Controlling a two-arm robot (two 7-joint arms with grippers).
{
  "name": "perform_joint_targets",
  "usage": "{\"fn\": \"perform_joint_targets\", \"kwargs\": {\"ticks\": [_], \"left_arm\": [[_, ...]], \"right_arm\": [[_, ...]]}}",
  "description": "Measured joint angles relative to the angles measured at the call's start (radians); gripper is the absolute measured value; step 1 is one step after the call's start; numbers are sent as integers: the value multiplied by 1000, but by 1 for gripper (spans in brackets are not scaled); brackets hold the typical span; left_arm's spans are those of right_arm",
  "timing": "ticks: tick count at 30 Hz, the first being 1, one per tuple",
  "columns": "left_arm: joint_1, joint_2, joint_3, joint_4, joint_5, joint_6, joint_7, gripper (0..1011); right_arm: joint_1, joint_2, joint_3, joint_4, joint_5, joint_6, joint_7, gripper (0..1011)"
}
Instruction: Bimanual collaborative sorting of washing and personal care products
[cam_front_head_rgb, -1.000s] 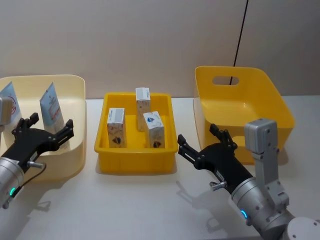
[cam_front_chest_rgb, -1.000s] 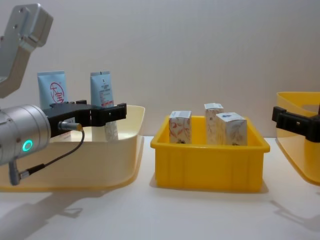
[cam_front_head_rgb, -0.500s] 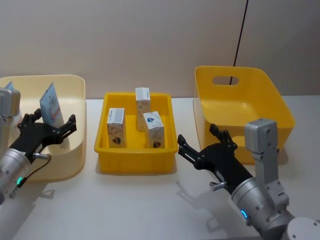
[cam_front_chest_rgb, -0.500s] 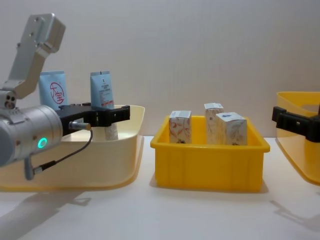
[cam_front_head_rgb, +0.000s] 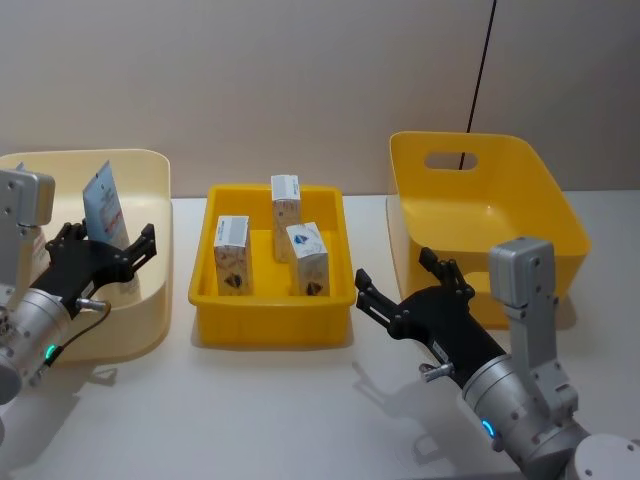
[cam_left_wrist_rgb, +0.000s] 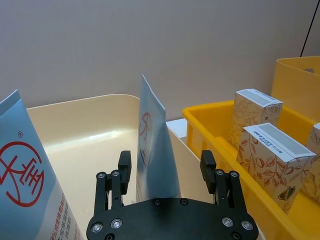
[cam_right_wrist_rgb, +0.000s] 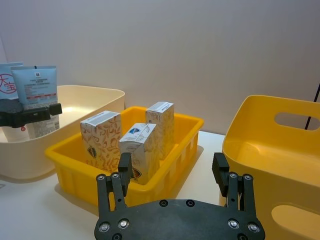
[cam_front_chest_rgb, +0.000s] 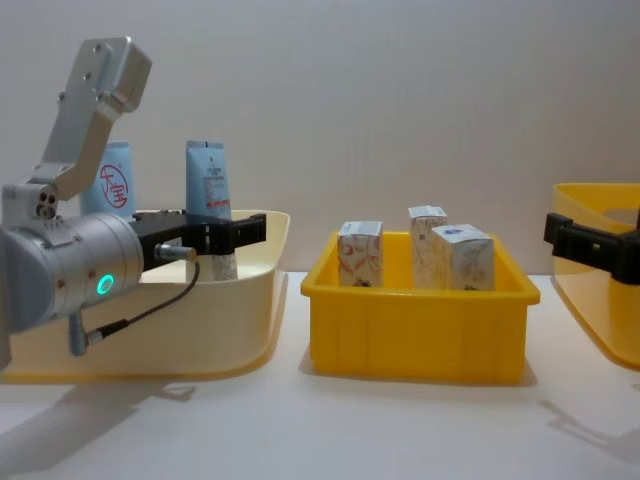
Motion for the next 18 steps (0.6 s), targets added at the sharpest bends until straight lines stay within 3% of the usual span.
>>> {"fn": "perform_joint_targets", "kwargs": {"ticks": [3,9,11,15,18], "left_arm": [[-4,-2,1,6,1,-1,-1,817],[-11,-6,2,17,5,-3,-2,606],[-12,-7,2,19,5,-3,-2,589],[-14,-9,3,22,6,-4,-2,423],[-16,-10,3,25,7,-4,-3,356]], "right_arm": [[0,0,0,0,0,0,0,1001],[0,0,0,0,0,0,0,1001],[0,0,0,0,0,0,0,1001],[0,0,0,0,0,0,0,1001],[0,0,0,0,0,0,0,1001]]}}
